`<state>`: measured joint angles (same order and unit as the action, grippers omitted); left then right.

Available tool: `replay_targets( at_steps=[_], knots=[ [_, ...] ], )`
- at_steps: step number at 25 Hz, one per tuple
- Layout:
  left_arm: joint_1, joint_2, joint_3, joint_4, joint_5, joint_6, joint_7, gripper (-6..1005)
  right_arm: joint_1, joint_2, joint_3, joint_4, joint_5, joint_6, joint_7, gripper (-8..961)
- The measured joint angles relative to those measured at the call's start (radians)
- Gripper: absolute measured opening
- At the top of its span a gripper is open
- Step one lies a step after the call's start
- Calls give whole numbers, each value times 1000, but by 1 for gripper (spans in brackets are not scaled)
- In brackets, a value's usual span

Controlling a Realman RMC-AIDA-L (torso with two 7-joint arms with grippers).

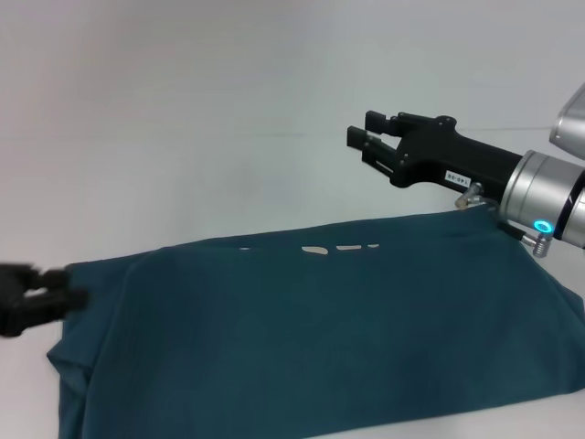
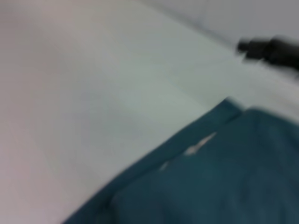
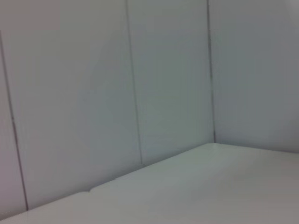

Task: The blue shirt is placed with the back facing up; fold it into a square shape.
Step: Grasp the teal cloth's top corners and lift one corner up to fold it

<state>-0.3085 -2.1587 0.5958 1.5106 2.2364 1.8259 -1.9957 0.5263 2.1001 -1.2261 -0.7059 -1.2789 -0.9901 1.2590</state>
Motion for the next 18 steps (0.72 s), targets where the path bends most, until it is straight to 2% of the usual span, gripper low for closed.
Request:
replay_targets(
  at_steps=[3,8,12,18],
  knots=[
    [-5,4,-14,17,114,26,-17,379,13,2,-11,26,41,22,-28,363],
    [-32,6,-7,-13,221,28,-26,380,47,4,-44,53,57,47,-34,362],
    [-57,6,-6,-74,251,22,-29,380,54,6,-78,55,59,63,-35,361],
    [-46,0,-1,-83,278,36,-30,379,48,4,-92,56,59,61,-32,361]
  ],
)
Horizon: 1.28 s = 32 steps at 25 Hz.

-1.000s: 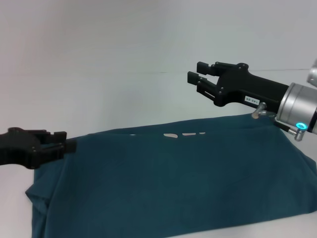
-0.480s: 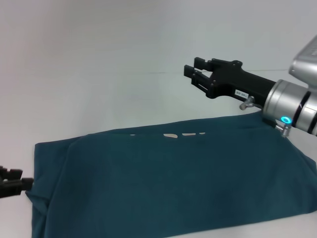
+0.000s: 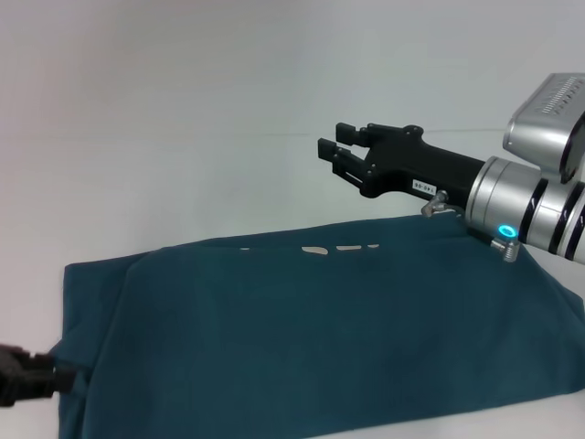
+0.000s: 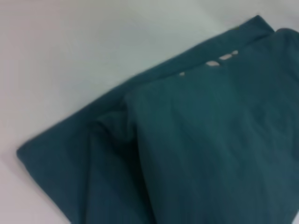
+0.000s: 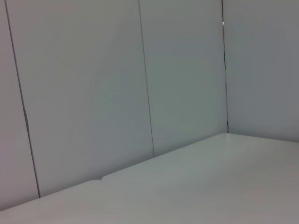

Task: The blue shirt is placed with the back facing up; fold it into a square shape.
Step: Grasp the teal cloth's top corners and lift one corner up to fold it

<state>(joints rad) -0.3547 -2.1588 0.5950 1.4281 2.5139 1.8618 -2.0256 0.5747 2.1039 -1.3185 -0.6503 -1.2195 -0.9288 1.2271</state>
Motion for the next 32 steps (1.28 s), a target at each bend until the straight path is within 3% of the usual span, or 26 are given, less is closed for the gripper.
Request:
replay_targets(
  at_steps=[10,32],
  knots=[
    [-1,3,16,6,74,58,9,381,-1,-1,-4,1,0,-4,10,362],
    [-4,-4,109,-141,127,-84,96,386,10,-1,-22,38,0,4,12,362]
  ],
)
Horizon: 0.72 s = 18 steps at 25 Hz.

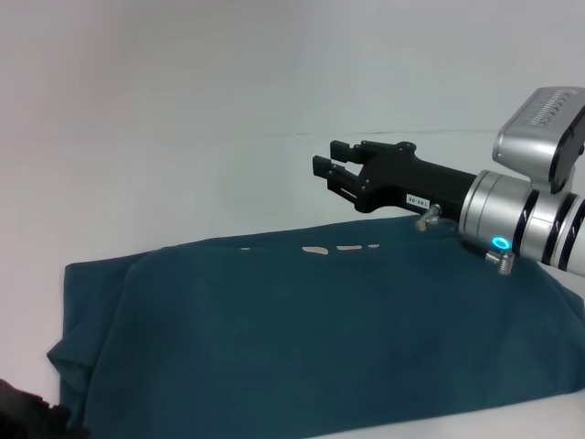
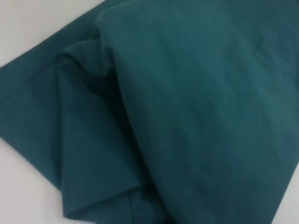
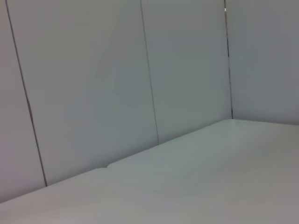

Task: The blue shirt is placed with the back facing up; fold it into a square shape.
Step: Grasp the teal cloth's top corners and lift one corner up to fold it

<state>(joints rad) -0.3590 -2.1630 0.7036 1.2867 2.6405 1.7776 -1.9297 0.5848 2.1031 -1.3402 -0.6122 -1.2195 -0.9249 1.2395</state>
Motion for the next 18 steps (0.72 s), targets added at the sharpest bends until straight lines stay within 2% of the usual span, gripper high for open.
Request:
replay_targets(
  at_steps=[10,18],
  knots=[
    [-17,2,51,-63,32,-68,7,385,-1,0,-2,16,0,0,0,362],
    [-33,1,61,-68,48,-48,-2,385,1,0,7,17,0,0,0,361]
  ],
)
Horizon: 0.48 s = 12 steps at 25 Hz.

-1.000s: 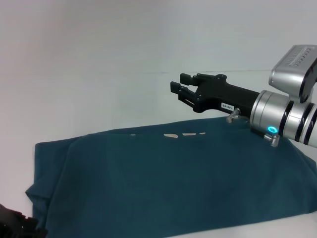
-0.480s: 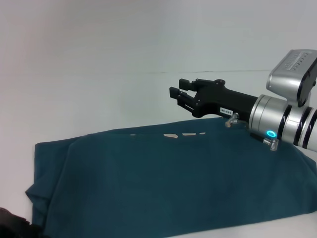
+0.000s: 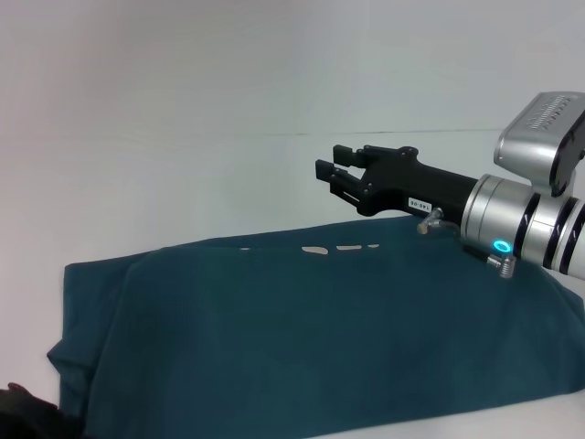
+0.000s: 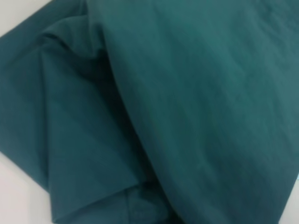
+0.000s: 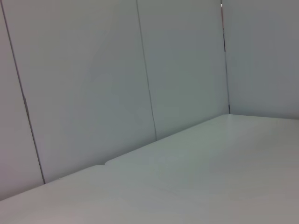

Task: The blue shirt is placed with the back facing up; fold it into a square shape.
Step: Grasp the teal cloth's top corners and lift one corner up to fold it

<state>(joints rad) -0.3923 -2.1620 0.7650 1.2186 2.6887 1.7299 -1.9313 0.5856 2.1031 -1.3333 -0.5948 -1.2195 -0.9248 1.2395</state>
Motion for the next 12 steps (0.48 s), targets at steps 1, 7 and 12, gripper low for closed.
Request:
replay_targets(
  at_steps=[1,7,12],
  knots=[
    [-1,0,3,0,0,4,-1,386,0,0,0,0,0,0,0,361],
    [-7,-1,8,-1,-9,22,-5,386,6,0,0,0,0,9,1,361],
    [-10,-1,8,-1,-6,3,-3,388,7,0,0,-2,1,9,9,361]
  ],
)
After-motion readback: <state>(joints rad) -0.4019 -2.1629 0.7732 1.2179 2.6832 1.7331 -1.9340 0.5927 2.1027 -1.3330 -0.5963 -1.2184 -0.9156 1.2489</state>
